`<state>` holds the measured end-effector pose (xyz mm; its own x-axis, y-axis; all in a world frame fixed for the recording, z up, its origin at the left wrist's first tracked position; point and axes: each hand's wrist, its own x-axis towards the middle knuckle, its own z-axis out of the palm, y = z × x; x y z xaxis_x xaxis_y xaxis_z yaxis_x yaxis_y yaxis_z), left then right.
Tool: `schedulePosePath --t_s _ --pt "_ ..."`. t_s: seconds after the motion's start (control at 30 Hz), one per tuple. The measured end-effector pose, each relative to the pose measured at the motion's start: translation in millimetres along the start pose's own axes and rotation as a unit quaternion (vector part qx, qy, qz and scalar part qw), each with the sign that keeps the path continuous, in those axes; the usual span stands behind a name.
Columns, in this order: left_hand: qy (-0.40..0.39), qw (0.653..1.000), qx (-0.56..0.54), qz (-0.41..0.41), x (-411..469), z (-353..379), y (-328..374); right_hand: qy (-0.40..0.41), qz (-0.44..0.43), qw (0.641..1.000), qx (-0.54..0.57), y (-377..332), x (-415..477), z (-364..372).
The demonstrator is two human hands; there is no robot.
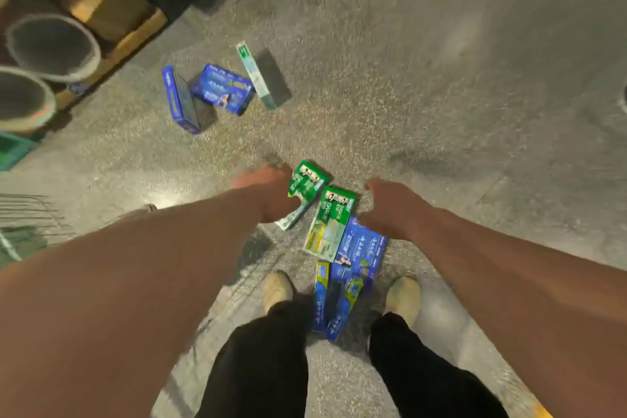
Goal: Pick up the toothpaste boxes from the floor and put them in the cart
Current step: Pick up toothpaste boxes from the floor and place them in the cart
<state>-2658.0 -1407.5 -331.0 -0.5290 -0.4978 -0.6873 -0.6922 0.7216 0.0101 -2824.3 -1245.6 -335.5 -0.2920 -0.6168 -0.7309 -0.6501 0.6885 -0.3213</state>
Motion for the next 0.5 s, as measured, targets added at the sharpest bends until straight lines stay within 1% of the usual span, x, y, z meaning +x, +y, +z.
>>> schedulePosePath --t_s 0.13,0.27,0.4,0.5 --pt "-0.004 1.0 -0.015 -0.022 94 70 -21 -0.031 -0.016 0.999 -0.01 20 105 73" --pt "-0.006 0.998 -0.037 -0.053 178 162 -46 -0.045 -0.003 0.999 -0.01 33 203 151" --pt "-0.037 0.997 -0.022 -0.064 251 249 -75 -0.038 0.027 0.999 -0.012 49 296 225" --pt "-0.05 0.996 -0.027 -0.074 302 291 -87 -0.038 0.033 0.999 -0.016 62 358 261"
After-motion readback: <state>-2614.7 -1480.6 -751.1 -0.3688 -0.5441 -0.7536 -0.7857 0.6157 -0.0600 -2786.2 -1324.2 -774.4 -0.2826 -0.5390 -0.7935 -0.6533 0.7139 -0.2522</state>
